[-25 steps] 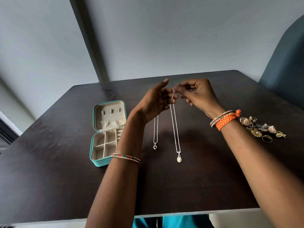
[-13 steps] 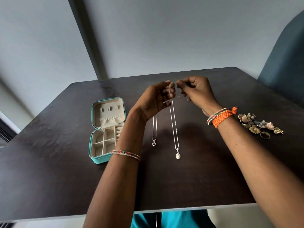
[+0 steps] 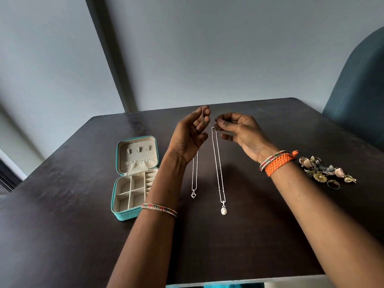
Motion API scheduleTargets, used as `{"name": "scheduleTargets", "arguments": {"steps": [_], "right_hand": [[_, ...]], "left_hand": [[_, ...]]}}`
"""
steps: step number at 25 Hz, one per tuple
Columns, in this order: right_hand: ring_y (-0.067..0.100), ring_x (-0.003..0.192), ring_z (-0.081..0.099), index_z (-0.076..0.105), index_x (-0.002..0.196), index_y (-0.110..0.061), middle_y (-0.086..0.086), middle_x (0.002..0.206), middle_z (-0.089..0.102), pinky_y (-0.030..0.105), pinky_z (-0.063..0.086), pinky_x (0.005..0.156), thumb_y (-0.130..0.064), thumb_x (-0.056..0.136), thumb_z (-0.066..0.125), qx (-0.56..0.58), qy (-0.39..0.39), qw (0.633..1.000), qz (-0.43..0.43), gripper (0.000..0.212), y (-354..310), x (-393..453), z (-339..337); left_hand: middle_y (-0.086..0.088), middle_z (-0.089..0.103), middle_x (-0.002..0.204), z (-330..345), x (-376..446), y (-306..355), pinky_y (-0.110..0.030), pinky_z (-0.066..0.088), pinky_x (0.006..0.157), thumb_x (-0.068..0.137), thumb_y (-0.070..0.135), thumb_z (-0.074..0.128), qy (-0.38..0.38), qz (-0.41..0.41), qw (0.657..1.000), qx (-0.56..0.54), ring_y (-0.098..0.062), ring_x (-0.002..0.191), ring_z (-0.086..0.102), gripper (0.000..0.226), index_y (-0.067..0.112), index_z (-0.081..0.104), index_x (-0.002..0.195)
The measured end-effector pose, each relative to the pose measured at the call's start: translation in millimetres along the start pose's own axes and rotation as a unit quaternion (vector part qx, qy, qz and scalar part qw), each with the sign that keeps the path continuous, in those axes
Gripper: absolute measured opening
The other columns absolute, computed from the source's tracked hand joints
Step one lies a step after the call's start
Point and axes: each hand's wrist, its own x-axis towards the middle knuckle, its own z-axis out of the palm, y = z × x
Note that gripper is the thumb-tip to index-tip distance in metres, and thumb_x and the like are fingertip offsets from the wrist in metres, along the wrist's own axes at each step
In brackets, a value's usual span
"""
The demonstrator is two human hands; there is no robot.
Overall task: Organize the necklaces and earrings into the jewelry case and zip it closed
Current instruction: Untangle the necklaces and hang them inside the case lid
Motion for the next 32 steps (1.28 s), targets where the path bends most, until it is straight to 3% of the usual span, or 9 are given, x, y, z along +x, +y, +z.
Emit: {"name": "scheduleTargets", "arguments": {"steps": [7,12,15,18,21,24,27,30,32], "right_hand": [[0.010,0.073,0.062,0.065,0.080,-0.016,0.001,0.078,0.066,0.025,0.048,0.060,-0.014,0.089,0.061,-0.085,0.068,0.993,0.033,0.010,7,2,5],[0.009,0.061,0.058,0.058,0.082,-0.014,0.002,0.076,0.066,0.020,0.046,0.050,-0.010,0.091,0.054,0.278,0.075,0.952,0.101,0.011,-4,4,-1],[0.004,0.046,0.046,0.055,0.080,-0.016,-0.003,0.067,0.064,0.016,0.036,0.041,-0.011,0.092,0.052,0.337,0.051,0.937,0.083,0.013,-6,4,0],[0.003,0.035,0.030,0.055,0.079,-0.017,-0.004,0.063,0.053,0.013,0.023,0.034,-0.013,0.093,0.052,0.225,0.052,0.970,0.072,0.015,1,3,12],[0.004,0.045,0.042,0.061,0.081,-0.017,-0.003,0.071,0.060,0.017,0.035,0.041,-0.012,0.090,0.059,-0.040,0.073,0.996,-0.039,0.011,8,0,21],[0.009,0.062,0.056,0.067,0.085,-0.019,-0.006,0.079,0.067,0.027,0.047,0.061,-0.020,0.085,0.063,-0.392,0.059,0.899,-0.186,0.005,14,1,17],[0.000,0.058,0.052,0.073,0.090,-0.021,-0.011,0.072,0.065,0.022,0.041,0.060,-0.022,0.084,0.067,-0.412,0.054,0.894,-0.169,0.009,13,2,3],[-0.010,0.050,0.047,0.076,0.091,-0.016,-0.011,0.076,0.070,0.006,0.031,0.052,-0.015,0.083,0.071,-0.371,0.071,0.911,-0.166,0.010,12,4,-3],[-0.012,0.046,0.048,0.075,0.089,-0.015,-0.024,0.057,0.058,0.006,0.029,0.049,-0.011,0.082,0.071,-0.365,0.086,0.910,-0.175,0.009,13,3,0]], "left_hand": [[0.010,0.072,0.088,3,-1,0,-0.012,0.038,0.043,0.095,0.016,0.045,-0.007,0.001,1.000,0.026,0.002,0.077,0.067,0.019,0.020,0.063,0.101],[0.008,0.073,0.089,-1,0,2,-0.014,0.044,0.048,0.095,0.017,0.042,-0.011,-0.017,1.000,0.013,-0.002,0.082,0.068,0.021,0.018,0.063,0.101],[0.008,0.067,0.079,5,-2,1,-0.013,0.033,0.040,0.095,0.016,0.042,-0.052,-0.028,0.998,-0.001,0.000,0.067,0.064,0.023,0.014,0.064,0.103],[0.009,0.066,0.075,9,-1,-2,-0.012,0.026,0.037,0.091,0.015,0.045,-0.061,-0.009,0.997,-0.040,0.002,0.060,0.059,0.022,0.012,0.062,0.104],[0.005,0.071,0.090,5,5,-5,-0.013,0.041,0.042,0.096,0.014,0.044,-0.002,0.027,0.994,-0.105,-0.001,0.071,0.066,0.018,0.011,0.061,0.102],[0.004,0.068,0.100,2,9,-13,-0.014,0.049,0.052,0.098,0.012,0.044,0.072,0.056,0.995,0.039,-0.001,0.083,0.065,0.015,0.013,0.059,0.102],[0.002,0.066,0.093,-1,10,-21,-0.012,0.045,0.048,0.093,0.010,0.055,0.098,0.087,0.952,0.277,-0.002,0.080,0.061,0.018,0.010,0.060,0.111],[-0.002,0.064,0.094,-3,12,-22,-0.014,0.049,0.051,0.091,0.001,0.056,0.069,0.089,0.944,0.310,-0.005,0.079,0.061,0.025,0.002,0.057,0.116],[-0.001,0.064,0.092,-3,12,-21,-0.016,0.051,0.054,0.090,-0.005,0.054,0.056,0.100,0.943,0.313,-0.006,0.076,0.061,0.026,0.000,0.056,0.116]]}}
